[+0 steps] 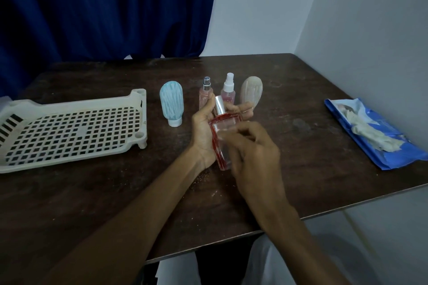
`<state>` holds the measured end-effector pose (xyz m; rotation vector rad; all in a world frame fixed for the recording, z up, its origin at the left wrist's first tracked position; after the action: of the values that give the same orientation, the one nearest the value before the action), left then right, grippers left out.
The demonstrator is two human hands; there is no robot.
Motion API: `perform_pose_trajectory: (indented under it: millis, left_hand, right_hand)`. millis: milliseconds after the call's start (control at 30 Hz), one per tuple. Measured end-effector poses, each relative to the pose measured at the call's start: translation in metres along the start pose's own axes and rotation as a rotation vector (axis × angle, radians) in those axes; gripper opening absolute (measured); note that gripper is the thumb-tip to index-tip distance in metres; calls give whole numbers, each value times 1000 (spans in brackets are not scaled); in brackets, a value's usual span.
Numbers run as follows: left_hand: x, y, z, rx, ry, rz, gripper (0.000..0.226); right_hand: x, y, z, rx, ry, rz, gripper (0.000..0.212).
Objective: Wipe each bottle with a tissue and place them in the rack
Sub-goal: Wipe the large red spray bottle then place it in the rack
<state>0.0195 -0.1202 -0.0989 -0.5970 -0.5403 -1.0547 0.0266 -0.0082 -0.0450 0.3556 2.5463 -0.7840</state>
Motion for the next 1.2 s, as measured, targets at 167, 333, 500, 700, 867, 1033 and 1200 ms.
perform_pose_trajectory:
  millis: [167,333,500,700,867,1033,1200]
  left_hand:
    - [2,-2,2,-9,-15,9,50]
    - [2,-4,-1,-18,-36,25,54]
    - [0,-3,-3,-26,-20,23,50]
    - [1,-4,-1,-33,-32,13,51]
    - [3,-5,-1,-33,-45,19,52]
    - [2,-1,-5,-20,-46,21,51]
    - [2,-2,-2,-21,-47,21,52]
  right_hand:
    - [-8,34,-4,28,82,-71,25]
    - [24,20,-17,72,50,72,16]
    - [3,13,-7,77,-2,-18,25]
    - [-4,46,-3,51,47,-75,28]
    - [36,27,-18,39,72,96,18]
    - [20,16,-16,53,63,82,13]
    - [10,43,-11,25,-3,5,24]
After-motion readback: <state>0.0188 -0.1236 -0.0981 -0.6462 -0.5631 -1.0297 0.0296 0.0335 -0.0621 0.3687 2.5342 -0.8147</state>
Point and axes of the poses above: each hand's wrist, its own y-axis away from the middle knuckle, its own z-axis out of the palm, x = y × z, the point moved 9 cm from there along -y, towards the middle knuckle, and after that the axes turned 14 degrees about -x, right-handed, at the moved point
